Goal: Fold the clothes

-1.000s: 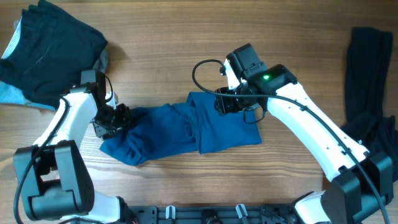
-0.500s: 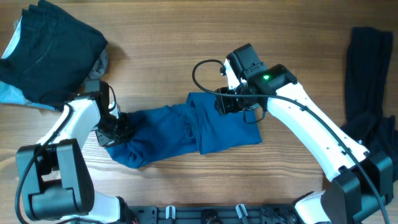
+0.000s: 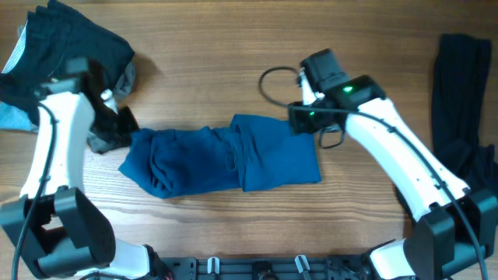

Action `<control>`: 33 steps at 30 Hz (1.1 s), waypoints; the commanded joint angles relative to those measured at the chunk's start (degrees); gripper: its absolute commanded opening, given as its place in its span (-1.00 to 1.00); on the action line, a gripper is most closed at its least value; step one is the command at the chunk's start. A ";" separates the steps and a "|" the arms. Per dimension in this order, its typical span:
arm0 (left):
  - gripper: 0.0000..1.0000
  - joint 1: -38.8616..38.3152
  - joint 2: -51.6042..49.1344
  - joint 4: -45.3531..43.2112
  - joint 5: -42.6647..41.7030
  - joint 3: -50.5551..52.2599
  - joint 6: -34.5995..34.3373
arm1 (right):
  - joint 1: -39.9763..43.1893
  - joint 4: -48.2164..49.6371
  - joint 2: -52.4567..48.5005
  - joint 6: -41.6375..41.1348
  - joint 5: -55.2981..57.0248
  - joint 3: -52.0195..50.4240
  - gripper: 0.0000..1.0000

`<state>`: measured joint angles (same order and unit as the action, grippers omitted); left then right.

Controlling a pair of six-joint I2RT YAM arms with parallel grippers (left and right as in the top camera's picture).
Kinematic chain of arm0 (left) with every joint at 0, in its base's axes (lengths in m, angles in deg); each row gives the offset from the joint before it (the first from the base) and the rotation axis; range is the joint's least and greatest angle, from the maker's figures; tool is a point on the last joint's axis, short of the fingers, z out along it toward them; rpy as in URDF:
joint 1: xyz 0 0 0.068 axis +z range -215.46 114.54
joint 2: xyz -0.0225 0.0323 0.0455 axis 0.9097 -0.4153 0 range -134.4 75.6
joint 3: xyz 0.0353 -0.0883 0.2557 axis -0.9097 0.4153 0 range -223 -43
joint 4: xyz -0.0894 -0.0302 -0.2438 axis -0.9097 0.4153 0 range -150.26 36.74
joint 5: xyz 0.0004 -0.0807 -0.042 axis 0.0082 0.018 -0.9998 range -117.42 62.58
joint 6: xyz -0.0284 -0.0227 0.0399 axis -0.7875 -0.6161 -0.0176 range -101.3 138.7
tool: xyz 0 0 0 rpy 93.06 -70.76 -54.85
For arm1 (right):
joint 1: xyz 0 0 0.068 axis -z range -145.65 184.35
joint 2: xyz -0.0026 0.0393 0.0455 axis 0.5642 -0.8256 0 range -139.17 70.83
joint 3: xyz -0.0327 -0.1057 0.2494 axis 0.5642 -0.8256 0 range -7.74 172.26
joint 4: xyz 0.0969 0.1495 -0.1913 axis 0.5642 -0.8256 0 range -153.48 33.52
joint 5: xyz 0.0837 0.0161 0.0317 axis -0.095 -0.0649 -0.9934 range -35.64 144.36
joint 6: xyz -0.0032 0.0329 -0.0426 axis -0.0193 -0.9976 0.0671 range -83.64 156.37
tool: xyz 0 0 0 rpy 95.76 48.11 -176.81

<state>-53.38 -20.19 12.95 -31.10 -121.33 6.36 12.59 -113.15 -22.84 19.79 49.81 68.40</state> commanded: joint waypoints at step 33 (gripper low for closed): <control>-0.82 -3.06 0.09 -29.88 -8.55 29.81 8.81 | 12.52 -2.95 -0.74 3.08 2.45 0.24 0.36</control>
<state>-56.10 -20.19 -14.28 -38.75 -93.90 17.64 25.07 -115.88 -22.90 21.73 51.47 68.40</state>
